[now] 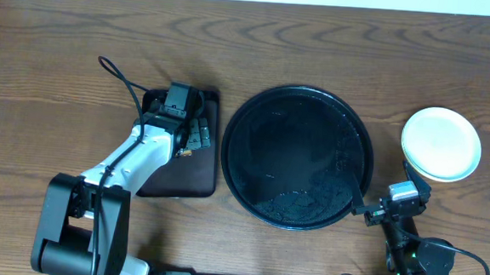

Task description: Clean dirty plates on tray and stack at the side

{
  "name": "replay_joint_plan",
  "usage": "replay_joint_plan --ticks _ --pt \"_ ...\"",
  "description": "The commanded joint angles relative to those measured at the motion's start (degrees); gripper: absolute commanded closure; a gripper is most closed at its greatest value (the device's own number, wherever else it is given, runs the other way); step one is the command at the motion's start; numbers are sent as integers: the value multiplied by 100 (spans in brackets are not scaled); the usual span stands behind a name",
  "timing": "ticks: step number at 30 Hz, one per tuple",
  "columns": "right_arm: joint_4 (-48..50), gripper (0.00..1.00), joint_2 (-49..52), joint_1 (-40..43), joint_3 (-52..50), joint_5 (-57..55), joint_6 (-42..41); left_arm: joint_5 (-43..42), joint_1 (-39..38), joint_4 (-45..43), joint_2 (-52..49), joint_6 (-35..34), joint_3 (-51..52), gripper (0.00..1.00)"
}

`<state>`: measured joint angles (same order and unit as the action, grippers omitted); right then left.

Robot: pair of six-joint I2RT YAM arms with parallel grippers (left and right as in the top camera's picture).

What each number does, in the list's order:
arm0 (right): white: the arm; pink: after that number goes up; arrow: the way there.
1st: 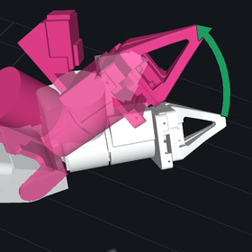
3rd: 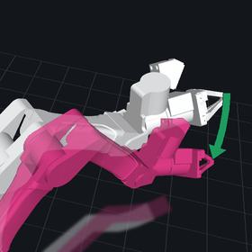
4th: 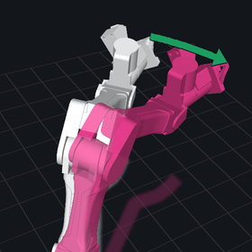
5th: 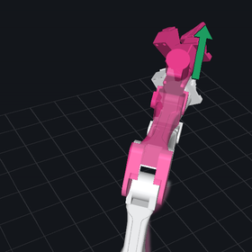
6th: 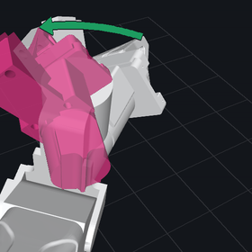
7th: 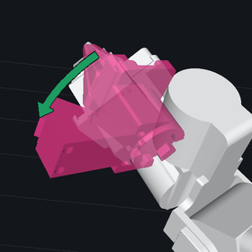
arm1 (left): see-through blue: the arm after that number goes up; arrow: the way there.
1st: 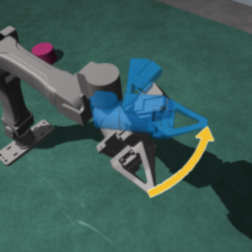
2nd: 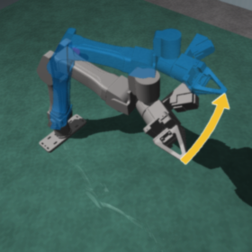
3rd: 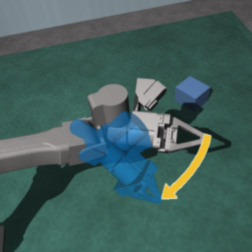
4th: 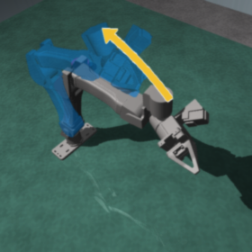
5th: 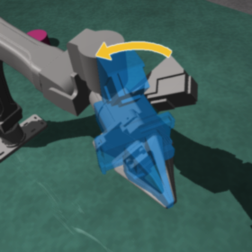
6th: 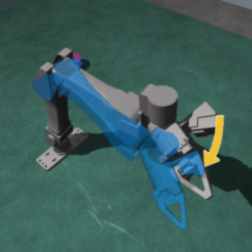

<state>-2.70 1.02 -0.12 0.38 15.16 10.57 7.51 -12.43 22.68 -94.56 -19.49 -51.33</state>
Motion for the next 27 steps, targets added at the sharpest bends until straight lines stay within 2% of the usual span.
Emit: replay_joint_plan --ticks 1,17,23,27 --pt "-31 1 9 57 -7 9 -87 70 24 15 -28 -28 35 1" --pt "-28 1 9 57 -7 9 -90 70 24 35 90 -28 35 1" --pt "-31 1 9 57 -7 9 -90 70 24 79 1279 -28 39 1" --pt "-31 1 9 57 -7 9 -90 221 66 170 2656 188 39 1"
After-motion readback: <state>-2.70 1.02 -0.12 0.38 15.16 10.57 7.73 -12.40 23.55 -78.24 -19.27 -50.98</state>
